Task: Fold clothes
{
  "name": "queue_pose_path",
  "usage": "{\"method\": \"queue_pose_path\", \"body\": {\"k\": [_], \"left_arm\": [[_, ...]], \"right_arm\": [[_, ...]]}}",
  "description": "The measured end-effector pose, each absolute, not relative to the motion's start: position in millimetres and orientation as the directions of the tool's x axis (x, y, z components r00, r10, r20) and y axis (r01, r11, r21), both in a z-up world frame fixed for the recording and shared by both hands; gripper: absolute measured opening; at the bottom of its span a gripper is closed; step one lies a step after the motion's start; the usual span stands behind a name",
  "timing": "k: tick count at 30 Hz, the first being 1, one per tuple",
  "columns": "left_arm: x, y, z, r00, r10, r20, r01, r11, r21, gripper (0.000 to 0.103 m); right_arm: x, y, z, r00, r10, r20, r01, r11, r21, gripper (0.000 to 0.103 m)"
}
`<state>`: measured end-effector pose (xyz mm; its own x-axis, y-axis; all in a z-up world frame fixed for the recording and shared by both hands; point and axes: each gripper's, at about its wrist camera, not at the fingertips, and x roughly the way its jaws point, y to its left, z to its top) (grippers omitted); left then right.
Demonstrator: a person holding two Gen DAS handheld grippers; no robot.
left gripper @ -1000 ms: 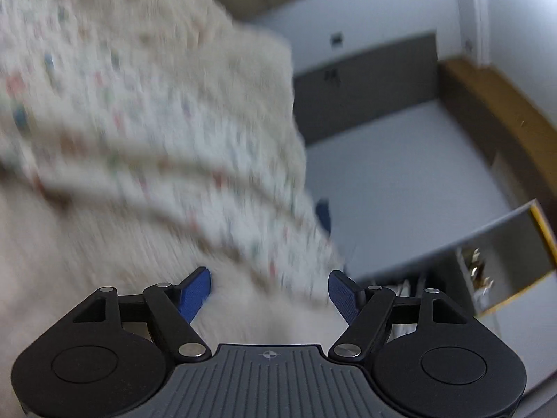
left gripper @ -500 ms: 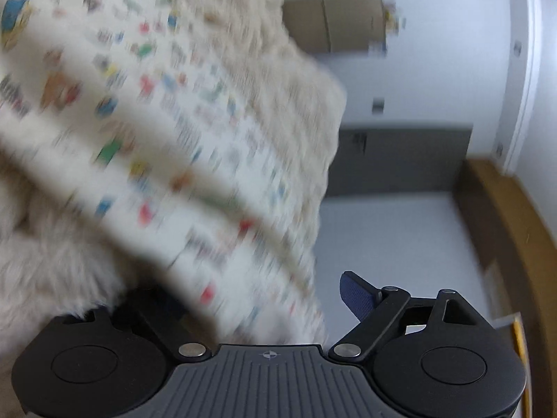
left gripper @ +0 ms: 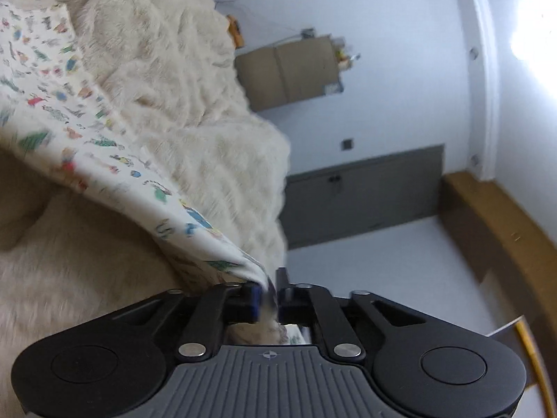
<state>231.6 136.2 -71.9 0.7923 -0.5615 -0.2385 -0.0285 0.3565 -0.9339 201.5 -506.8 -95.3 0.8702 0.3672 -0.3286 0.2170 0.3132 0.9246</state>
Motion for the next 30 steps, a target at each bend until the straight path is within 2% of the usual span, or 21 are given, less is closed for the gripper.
{"method": "queue_pose_path", "body": {"k": [1, 2, 5, 7, 13, 17, 21, 26, 30], "left_arm": [[229, 128, -75, 0.784, -0.563, -0.261, -0.027, 0.389, -0.921, 0.054], [226, 120, -79, 0.773, -0.571, -0.276, -0.022, 0.411, -0.911, 0.057], [220, 90, -93, 0.73, -0.606, -0.315, 0.023, 0.482, -0.876, 0.057], [215, 72, -96, 0.71, -0.62, -0.334, 0.039, 0.509, -0.86, 0.057], [206, 49, -94, 0.685, -0.624, -0.375, 0.063, 0.564, -0.824, 0.068], [193, 42, -98, 0.659, -0.637, -0.399, 0.068, 0.579, -0.812, 0.069], [183, 41, -97, 0.659, -0.637, -0.401, 0.094, 0.598, -0.796, 0.072], [176, 40, -99, 0.665, -0.633, -0.396, 0.105, 0.604, -0.79, 0.074], [172, 44, -88, 0.71, -0.602, -0.365, 0.117, 0.612, -0.782, 0.075]], "right_arm": [[193, -507, -103, 0.861, 0.357, -0.363, 0.249, 0.327, 0.911, 0.033], [183, -507, -116, 0.845, 0.355, -0.401, 0.285, 0.337, 0.897, 0.036], [155, -503, -142, 0.82, 0.389, -0.419, 0.305, 0.322, 0.896, 0.036], [145, -497, -144, 0.821, 0.388, -0.419, 0.299, 0.335, 0.894, 0.051], [137, -469, -117, 0.806, 0.474, -0.355, 0.176, 0.381, 0.908, 0.064], [135, -440, -100, 0.767, 0.549, -0.333, 0.088, 0.425, 0.901, 0.066], [137, -416, -87, 0.728, 0.59, -0.35, -0.006, 0.515, 0.857, 0.066], [131, -392, -67, 0.727, 0.539, -0.426, -0.13, 0.717, 0.685, 0.071], [138, -349, -48, 0.73, 0.439, -0.524, -0.268, 0.889, 0.372, 0.071]]}}
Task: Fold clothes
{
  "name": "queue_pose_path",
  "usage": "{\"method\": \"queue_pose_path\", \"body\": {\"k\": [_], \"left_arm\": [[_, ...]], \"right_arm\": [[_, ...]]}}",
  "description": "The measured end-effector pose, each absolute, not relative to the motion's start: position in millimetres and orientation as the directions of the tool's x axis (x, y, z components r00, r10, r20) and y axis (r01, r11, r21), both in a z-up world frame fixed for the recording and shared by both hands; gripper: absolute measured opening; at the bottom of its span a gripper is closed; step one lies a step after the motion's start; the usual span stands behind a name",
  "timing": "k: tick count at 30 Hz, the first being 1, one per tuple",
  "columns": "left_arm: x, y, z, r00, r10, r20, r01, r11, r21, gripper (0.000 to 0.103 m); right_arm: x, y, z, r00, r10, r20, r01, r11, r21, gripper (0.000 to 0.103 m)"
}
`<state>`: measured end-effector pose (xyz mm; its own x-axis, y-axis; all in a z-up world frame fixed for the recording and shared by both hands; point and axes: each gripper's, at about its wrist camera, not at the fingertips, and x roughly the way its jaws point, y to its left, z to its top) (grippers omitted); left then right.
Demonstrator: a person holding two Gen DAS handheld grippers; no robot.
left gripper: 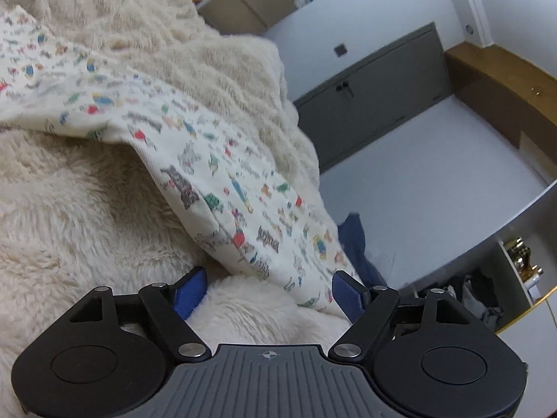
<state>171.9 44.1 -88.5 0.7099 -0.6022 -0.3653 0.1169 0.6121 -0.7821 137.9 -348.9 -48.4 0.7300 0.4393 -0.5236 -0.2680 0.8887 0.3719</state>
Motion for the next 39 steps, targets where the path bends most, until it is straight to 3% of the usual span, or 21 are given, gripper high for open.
{"method": "queue_pose_path", "body": {"k": [8, 17, 32, 36, 39], "left_arm": [[155, 66, -85, 0.762, -0.557, -0.332, 0.1, 0.607, -0.789, 0.075], [151, 69, -82, 0.777, -0.515, -0.364, 0.07, 0.644, -0.762, 0.075], [158, 68, -85, 0.771, -0.522, -0.365, 0.071, 0.641, -0.765, 0.078], [154, 68, -84, 0.77, -0.522, -0.367, 0.072, 0.643, -0.763, 0.078], [152, 69, -84, 0.769, -0.523, -0.367, 0.072, 0.642, -0.764, 0.078]], "right_arm": [[179, -246, -22, 0.624, 0.476, -0.619, -0.579, 0.814, 0.042, 0.071], [172, -228, -69, 0.645, 0.474, -0.6, -0.55, 0.832, 0.065, 0.07], [166, -226, -70, 0.659, 0.443, -0.608, -0.545, 0.838, 0.021, 0.074], [166, -228, -69, 0.661, 0.45, -0.6, -0.541, 0.841, 0.035, 0.068], [166, -230, -69, 0.663, 0.457, -0.592, -0.54, 0.84, 0.043, 0.052]]}}
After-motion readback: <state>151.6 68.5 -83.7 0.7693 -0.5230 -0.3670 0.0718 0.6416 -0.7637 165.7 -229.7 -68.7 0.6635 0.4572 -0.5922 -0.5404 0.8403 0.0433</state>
